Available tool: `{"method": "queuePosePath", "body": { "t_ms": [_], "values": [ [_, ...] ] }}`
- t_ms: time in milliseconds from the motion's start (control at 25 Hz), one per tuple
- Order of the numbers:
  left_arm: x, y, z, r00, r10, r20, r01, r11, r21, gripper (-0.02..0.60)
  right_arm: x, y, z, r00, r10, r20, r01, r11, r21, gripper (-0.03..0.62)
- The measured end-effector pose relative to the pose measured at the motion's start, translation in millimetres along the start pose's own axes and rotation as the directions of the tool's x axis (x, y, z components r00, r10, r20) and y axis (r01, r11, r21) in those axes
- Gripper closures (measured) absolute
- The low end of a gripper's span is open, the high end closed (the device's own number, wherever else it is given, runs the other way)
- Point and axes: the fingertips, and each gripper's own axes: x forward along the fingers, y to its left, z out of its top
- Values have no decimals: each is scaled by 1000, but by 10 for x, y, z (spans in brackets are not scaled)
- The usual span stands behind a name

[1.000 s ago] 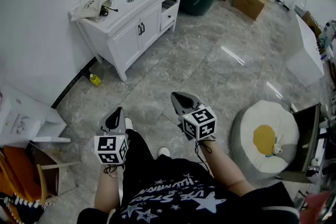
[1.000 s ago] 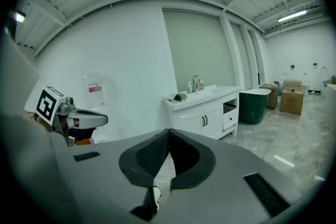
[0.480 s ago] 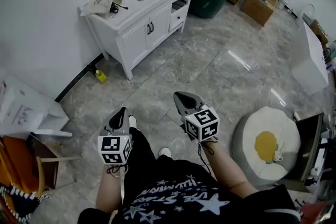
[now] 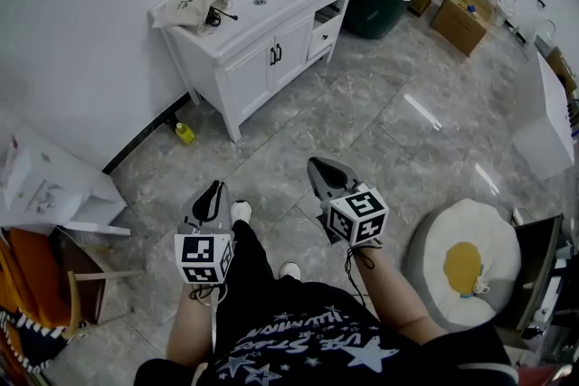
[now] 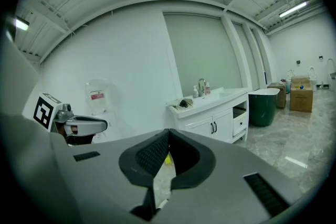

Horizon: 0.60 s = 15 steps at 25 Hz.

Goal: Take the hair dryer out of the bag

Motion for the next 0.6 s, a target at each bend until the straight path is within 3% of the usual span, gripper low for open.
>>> {"method": "queuePosePath", "body": {
  "t_ms": [40, 120, 160, 360, 600],
  "values": [
    [46, 50, 26, 1000, 1, 8, 0, 1000, -3, 540, 62, -15, 35, 1000, 3, 5, -3, 1000, 7, 587],
    [165, 162, 71, 1000, -3, 16, 3, 1000, -8, 407, 208, -52, 107, 1000, 10, 11, -10, 1000, 18, 524],
    [235, 231, 90, 1000, -2, 17, 2, 1000, -9, 375, 292, -70, 141, 1000, 14, 11, -14, 1000, 21, 508],
    [723, 720, 158, 1000, 6, 12, -5, 999, -32, 297, 880, -176, 250, 999, 32, -24, -31, 999, 24, 405],
    [1539, 1405, 325, 1000, 4, 9, -3, 999, -45, 250, 1769, -488, 453, 998, -7, -65, 10, 999, 37, 368]
  ]
}}
